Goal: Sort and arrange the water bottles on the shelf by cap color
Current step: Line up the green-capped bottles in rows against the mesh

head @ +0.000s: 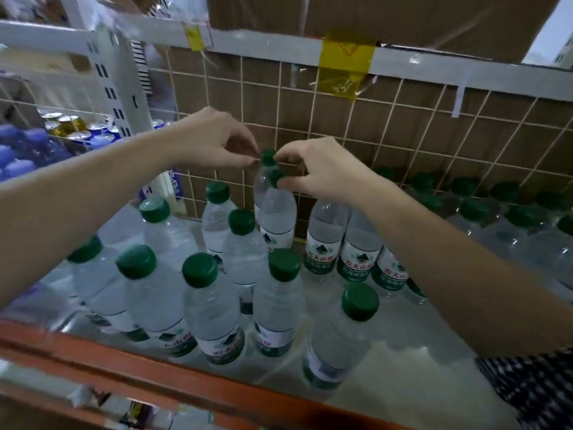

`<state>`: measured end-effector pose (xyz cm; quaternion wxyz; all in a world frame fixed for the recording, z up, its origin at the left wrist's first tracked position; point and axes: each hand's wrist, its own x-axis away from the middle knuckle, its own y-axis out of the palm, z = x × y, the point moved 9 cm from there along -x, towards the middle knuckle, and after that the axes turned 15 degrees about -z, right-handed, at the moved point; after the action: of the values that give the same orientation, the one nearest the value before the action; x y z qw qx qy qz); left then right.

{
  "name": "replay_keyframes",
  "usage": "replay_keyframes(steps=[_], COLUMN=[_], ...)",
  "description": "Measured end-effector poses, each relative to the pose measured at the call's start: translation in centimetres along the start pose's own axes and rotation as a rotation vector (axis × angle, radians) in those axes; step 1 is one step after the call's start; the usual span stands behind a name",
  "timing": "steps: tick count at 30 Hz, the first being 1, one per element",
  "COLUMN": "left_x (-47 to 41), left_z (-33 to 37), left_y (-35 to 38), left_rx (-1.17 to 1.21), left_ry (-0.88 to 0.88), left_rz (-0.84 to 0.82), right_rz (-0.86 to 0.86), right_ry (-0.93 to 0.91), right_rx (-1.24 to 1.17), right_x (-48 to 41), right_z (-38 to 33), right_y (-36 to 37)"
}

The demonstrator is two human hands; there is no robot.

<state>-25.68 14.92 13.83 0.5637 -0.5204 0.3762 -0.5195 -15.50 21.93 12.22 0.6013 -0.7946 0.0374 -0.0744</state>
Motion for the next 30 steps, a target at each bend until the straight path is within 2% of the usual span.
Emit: replay_keyframes(steps=[2,4,12,17,21,27,30], left_x=[0.9,1.3,-3.5,-7.4,-9.2,-9.4,-9.6], left_z=[-1.6,-2.7,-3.8,-3.5,-3.3,-4.6,-3.7], left_y=[1.3,2.1,2.5,4.1,3.7,2.7,2.9], left_rx=[-0.011,-0.026,-0.057,-0.046,-0.04,0.006,0.04], left_ry=[-0.022,-0.027,0.01,0.046,0.079,0.049,0.104], left_rz=[-0.123,-0.167,-0.125,-0.184,-0.104,-0.041,-0.016], right_rz=[-0.044,-0.075,-0.114,-0.144,-0.114,-0.096,-0.108], right_ry=[0.016,0.038,0.143,0.189,0.212,0.291,0.317], right_rx=[0.001,0.048,0.097,0.092,0.041,0.111,0.106], right_x=[-1.6,-3.0,-4.7,-4.8,-5.2,-6.0,-6.4], right_z=[-0.4,-0.6,0.5,2.3,3.5,5.6,6.5], right_y=[0.8,1.5,2.1,1.4,1.2,0.2,0.3])
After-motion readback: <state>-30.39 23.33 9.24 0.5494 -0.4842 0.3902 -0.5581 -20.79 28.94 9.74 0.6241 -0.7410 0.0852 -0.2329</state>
